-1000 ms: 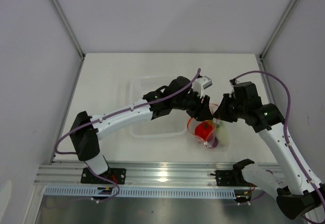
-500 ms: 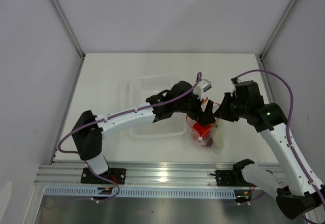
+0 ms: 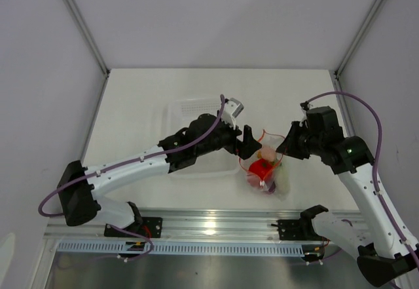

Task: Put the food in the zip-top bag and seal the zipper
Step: Adjust the zipper food storage bag at the center of the board.

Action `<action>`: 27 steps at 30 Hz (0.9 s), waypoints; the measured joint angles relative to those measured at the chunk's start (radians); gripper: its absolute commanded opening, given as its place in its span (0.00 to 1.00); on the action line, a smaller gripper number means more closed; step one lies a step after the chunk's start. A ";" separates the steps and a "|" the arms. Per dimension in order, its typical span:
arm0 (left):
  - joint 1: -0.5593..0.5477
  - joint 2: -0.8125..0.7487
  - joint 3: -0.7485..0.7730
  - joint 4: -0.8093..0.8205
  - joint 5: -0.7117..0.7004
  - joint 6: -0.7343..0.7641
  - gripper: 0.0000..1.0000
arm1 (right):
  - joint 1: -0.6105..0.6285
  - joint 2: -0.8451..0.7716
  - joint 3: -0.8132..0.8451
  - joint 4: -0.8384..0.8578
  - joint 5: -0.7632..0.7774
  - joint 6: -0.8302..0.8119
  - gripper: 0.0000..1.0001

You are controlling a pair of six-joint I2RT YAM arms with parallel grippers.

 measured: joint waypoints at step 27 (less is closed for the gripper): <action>0.000 0.217 0.231 -0.270 0.179 -0.107 0.01 | 0.000 -0.017 -0.048 -0.007 0.042 0.000 0.00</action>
